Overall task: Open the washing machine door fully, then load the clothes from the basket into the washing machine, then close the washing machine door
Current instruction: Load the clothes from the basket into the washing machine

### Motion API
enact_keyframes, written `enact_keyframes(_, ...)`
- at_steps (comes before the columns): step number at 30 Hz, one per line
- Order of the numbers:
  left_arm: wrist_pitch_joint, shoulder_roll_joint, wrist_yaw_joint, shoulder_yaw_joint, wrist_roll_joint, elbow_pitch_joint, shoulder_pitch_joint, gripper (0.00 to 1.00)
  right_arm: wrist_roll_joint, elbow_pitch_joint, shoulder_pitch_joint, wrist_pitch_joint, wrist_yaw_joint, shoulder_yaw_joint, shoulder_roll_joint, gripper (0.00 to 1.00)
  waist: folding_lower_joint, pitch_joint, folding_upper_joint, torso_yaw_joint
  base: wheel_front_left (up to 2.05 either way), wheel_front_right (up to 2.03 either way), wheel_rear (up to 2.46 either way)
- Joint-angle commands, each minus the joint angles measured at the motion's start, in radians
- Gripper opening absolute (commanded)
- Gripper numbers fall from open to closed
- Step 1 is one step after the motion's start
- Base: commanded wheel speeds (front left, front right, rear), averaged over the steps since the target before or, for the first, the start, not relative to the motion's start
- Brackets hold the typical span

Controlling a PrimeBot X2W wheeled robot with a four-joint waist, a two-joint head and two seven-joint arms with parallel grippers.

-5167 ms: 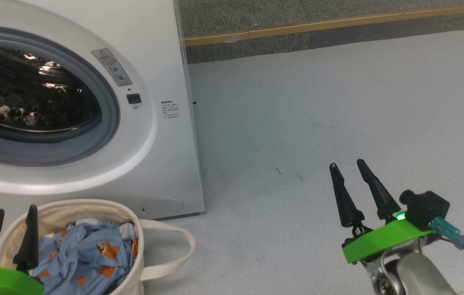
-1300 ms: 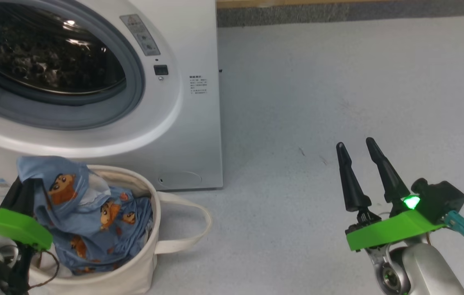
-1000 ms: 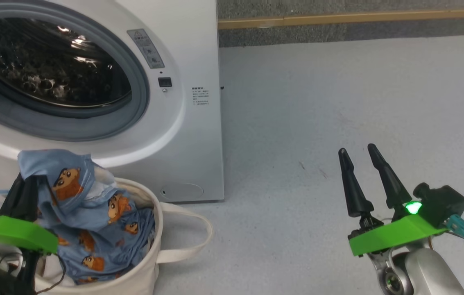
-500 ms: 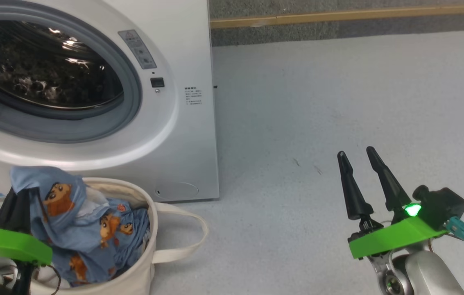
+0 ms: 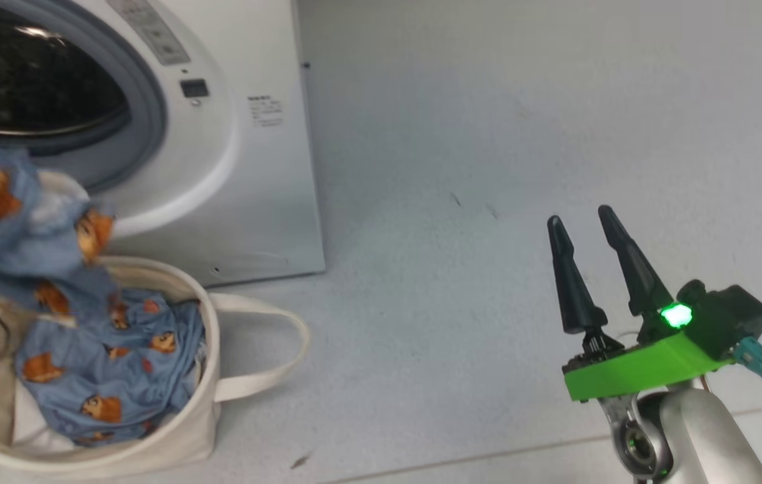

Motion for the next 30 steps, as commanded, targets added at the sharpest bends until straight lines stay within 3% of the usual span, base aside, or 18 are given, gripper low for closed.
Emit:
enact_keyframes(1,0.001,0.081,-0.009,0.057,-0.007,0.008,-0.09,0.0,-0.014,-0.045,-0.033,-0.001,0.008,0.015,0.014,1.0,0.0,0.067,-0.0001,-0.041,0.0,0.0,0.0)
enact_keyframes(9,0.007,0.133,-0.05,0.059,0.009,0.166,-0.345,0.0,-0.048,-0.094,-0.046,-0.018,0.008,-0.002,0.037,1.0,0.0,0.231,-0.0001,-0.097,0.0,0.0,0.0)
enact_keyframes(17,0.048,0.153,-0.065,-0.009,0.036,0.32,-0.595,0.0,-0.023,-0.143,-0.069,-0.042,0.008,0.003,0.04,1.0,0.0,0.395,-0.0001,-0.12,0.0,0.0,0.0)
enact_keyframes(24,0.172,0.186,-0.066,-0.11,-0.014,0.362,-0.769,0.0,-0.013,-0.175,-0.103,-0.049,0.008,0.02,0.04,1.0,0.0,0.508,-0.0001,-0.133,0.0,0.0,0.0)
enact_keyframes(30,0.131,0.203,-0.066,-0.181,-0.02,0.372,-0.917,0.0,-0.006,-0.21,-0.113,-0.049,0.008,-0.002,0.04,1.0,0.0,0.56,-0.0001,-0.119,0.0,0.0,0.0)
